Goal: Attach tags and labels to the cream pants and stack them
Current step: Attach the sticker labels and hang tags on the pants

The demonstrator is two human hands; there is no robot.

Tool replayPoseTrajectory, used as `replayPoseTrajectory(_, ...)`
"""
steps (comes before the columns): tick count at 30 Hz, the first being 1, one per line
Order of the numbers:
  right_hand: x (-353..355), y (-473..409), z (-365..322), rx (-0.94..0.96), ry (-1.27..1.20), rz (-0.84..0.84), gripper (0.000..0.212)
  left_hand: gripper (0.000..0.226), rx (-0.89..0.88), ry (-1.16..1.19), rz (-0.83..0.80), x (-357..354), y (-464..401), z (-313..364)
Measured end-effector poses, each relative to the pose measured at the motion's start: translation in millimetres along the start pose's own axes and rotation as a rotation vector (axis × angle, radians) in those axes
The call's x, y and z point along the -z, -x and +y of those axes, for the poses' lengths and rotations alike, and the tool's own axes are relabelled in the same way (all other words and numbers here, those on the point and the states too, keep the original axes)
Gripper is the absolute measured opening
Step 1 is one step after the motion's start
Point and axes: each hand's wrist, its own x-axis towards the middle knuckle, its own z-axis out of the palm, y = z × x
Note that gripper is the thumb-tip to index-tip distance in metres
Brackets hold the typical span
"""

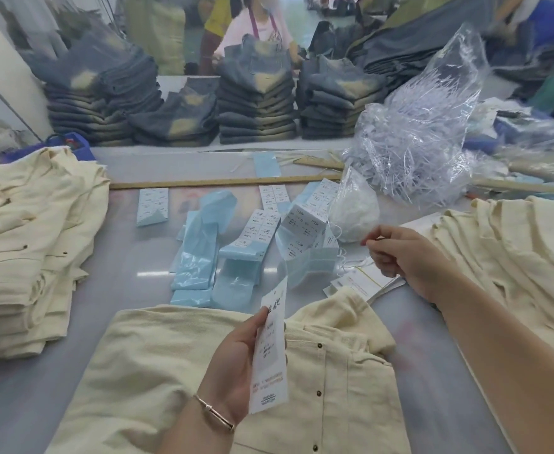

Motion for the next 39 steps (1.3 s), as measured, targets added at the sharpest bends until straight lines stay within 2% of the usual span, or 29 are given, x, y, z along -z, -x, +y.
replayPoseTrajectory(3,-20,33,-4,-0.065,-0.307,-0.145,0.017,0.039,0.081,-0.030,-0.072,-17,8,-6)
replayPoseTrajectory(5,-34,53,-4,-0.077,-0.357,-0.217,0.012,0.045,0.129,0.030,-0.138,-29,13,-8)
replayPoseTrajectory(9,-62,86,-9,-0.042,-0.137,-0.261,0.015,0.050,0.177,0.097,-0.233,-42,21,-10)
replayPoseTrajectory(14,-76,115,-21,-0.065,0.079,-0.335,0.012,0.028,0.156,0.034,-0.204,-38,25,-11)
replayPoseTrajectory(20,-88,145,-16,0.024,0.014,-0.304,0.008,0.018,0.157,0.073,-0.249,-26,37,0)
replayPoseTrajectory(23,-90,153,-12,0.066,-0.111,-0.332,0.013,0.020,0.118,0.008,-0.182,-22,40,7)
replayPoseTrajectory(28,-92,155,-10,0.091,-0.183,-0.403,0.036,0.024,0.004,-0.280,0.069,-15,33,8)
replayPoseTrajectory(32,-98,152,-9,0.159,-0.060,-0.343,0.040,0.024,-0.046,-0.371,0.166,-11,29,8)
replayPoseTrajectory(37,-104,147,-11,0.210,0.054,-0.197,0.015,0.024,-0.081,-0.315,0.125,-13,34,11)
replayPoseTrajectory(39,-106,145,-11,0.225,0.065,-0.107,0.012,0.019,-0.169,-0.340,0.113,-13,37,10)
